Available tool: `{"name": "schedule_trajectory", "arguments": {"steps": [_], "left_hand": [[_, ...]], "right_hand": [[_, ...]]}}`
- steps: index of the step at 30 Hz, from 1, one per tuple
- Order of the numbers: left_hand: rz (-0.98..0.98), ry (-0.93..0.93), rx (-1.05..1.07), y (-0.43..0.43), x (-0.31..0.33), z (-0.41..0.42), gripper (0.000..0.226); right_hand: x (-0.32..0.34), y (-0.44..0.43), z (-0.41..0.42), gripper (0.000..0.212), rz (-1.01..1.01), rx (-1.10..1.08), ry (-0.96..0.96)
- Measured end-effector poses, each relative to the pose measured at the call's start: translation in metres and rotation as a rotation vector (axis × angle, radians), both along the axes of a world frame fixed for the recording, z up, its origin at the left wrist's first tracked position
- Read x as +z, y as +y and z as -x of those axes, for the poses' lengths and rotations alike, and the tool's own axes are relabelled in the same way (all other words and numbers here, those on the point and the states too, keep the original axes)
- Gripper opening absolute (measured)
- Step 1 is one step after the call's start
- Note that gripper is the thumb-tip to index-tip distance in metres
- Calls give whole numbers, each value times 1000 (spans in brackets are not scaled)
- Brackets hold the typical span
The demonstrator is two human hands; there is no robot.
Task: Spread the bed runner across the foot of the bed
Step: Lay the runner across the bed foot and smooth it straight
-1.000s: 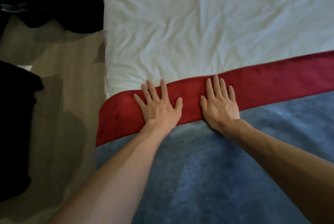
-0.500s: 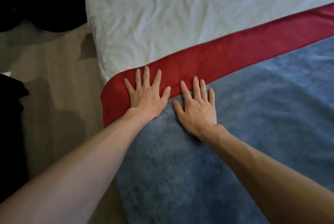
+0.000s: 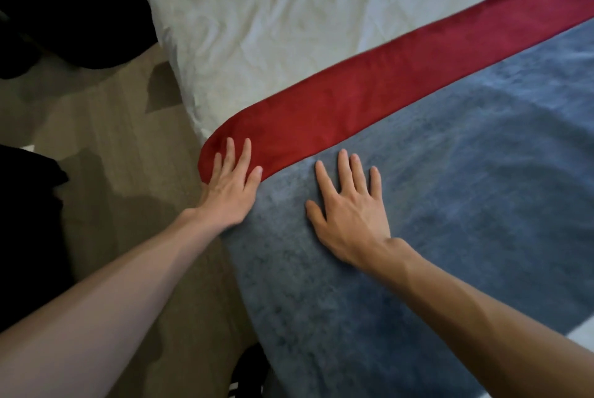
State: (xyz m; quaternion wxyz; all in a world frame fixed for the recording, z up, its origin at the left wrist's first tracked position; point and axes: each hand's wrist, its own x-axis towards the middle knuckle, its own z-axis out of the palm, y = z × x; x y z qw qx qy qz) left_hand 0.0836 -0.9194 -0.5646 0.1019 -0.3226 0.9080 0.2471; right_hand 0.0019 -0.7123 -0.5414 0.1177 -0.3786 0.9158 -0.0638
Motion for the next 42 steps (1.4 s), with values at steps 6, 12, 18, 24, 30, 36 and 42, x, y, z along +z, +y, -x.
{"name": "schedule_trajectory", "arguments": {"steps": [6,12,18,24,30,36,42], "left_hand": [[-33,129,-47,-2,1,-10,62],[-72,19,-198,-16,9,-29,63],[58,-126,-278,-14,20,-21,62],[196,-215,-320,-12,22,-13,61],[265,-252,-397,-16,16,-4,62],[269,-244,-431,-18,13,-5,62],[217,-188,-448,-20,17,-13,62]], "right_hand": [[2,3,-11,66,19,-85,37],[3,9,-71,58,32,-311,86],[11,10,-89,58,32,-380,46],[32,8,-150,40,299,-631,-29],[26,38,-214,18,415,-779,14],[16,33,-227,22,305,-819,50],[13,7,-228,30,222,-956,106]]}}
